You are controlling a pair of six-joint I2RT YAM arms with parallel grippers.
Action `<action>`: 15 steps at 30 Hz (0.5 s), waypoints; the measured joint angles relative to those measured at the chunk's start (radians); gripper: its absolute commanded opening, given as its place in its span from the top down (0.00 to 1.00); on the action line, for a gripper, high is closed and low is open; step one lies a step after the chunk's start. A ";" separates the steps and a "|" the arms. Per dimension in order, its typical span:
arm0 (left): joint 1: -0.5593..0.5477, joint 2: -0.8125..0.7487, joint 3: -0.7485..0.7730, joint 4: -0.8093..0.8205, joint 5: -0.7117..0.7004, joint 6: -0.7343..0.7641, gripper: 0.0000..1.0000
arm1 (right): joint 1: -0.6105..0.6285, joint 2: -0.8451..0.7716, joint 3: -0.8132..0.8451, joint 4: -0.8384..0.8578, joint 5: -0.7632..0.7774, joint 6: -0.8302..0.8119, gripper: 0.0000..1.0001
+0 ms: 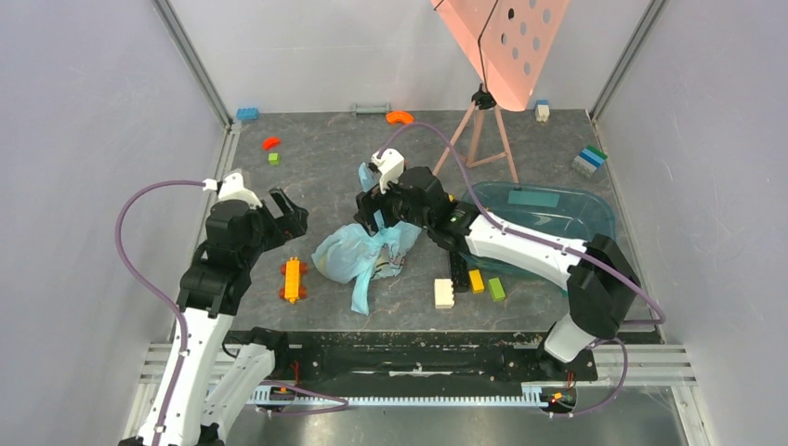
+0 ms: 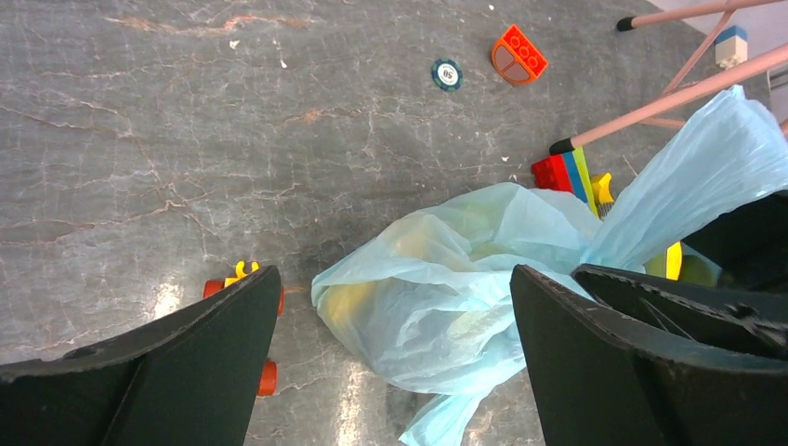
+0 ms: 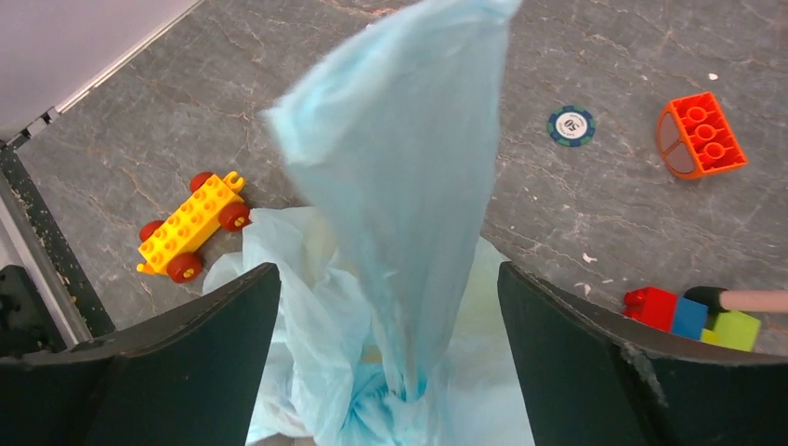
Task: Take the fake fruits out of the plastic bag
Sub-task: Place the plastic bag at the center of the board, then untie the plastic bag at the center of the board.
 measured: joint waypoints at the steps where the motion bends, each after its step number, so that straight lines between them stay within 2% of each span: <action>1: 0.000 0.006 -0.003 0.005 0.005 0.000 0.00 | 0.002 -0.012 -0.002 -0.011 0.005 -0.011 0.08; 9: 0.000 0.067 -0.010 0.051 0.095 0.002 0.00 | 0.005 -0.186 -0.111 -0.033 0.098 -0.053 0.07; 15: -0.011 0.071 -0.021 0.072 0.186 -0.001 0.03 | -0.017 -0.362 -0.287 -0.035 0.173 -0.007 0.07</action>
